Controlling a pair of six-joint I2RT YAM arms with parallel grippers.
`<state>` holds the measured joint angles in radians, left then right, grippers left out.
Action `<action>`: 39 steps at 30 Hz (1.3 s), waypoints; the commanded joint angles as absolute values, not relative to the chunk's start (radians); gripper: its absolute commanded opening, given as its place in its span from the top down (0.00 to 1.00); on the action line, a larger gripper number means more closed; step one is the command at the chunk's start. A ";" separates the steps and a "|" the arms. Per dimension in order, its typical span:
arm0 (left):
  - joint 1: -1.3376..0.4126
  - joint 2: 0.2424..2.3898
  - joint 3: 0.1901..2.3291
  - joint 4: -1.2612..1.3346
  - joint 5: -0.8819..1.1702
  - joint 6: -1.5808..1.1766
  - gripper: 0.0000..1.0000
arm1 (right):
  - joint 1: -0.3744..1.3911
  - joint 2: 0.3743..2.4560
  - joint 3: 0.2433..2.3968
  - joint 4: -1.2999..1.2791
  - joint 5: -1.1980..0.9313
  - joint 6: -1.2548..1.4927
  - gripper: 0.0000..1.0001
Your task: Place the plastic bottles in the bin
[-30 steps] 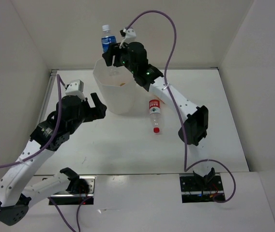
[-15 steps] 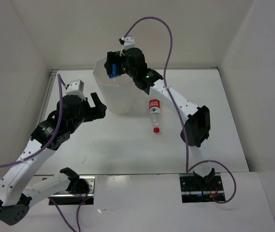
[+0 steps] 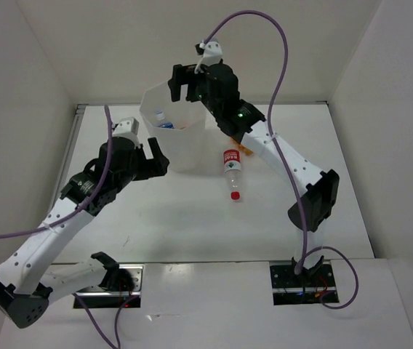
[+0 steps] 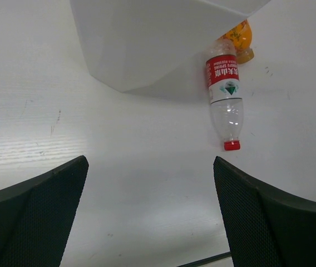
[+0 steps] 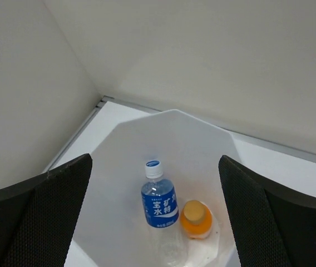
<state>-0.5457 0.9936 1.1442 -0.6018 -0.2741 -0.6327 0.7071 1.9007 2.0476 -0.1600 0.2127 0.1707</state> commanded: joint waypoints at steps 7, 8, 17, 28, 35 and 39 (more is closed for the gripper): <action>-0.679 1.363 1.317 -0.457 -0.186 -0.644 0.00 | 0.482 1.477 1.617 -0.136 0.328 0.366 0.00; -0.698 1.399 1.339 -0.446 -0.186 -0.644 0.00 | 0.459 1.456 1.588 -0.150 0.316 0.367 0.00; -0.825 1.831 1.606 -0.440 -0.305 -0.762 0.00 | 0.330 1.263 1.345 -0.196 0.404 0.488 0.00; -0.856 2.198 1.913 -0.527 -0.417 -0.795 0.00 | 0.285 1.163 1.307 -0.229 0.498 0.537 0.00; -0.856 2.253 1.899 -0.482 -0.456 -0.781 0.00 | 0.276 1.074 1.267 -0.216 0.546 0.537 0.00; -0.856 2.316 1.936 -0.483 -0.456 -0.759 0.00 | 0.276 1.065 1.267 -0.216 0.557 0.537 0.00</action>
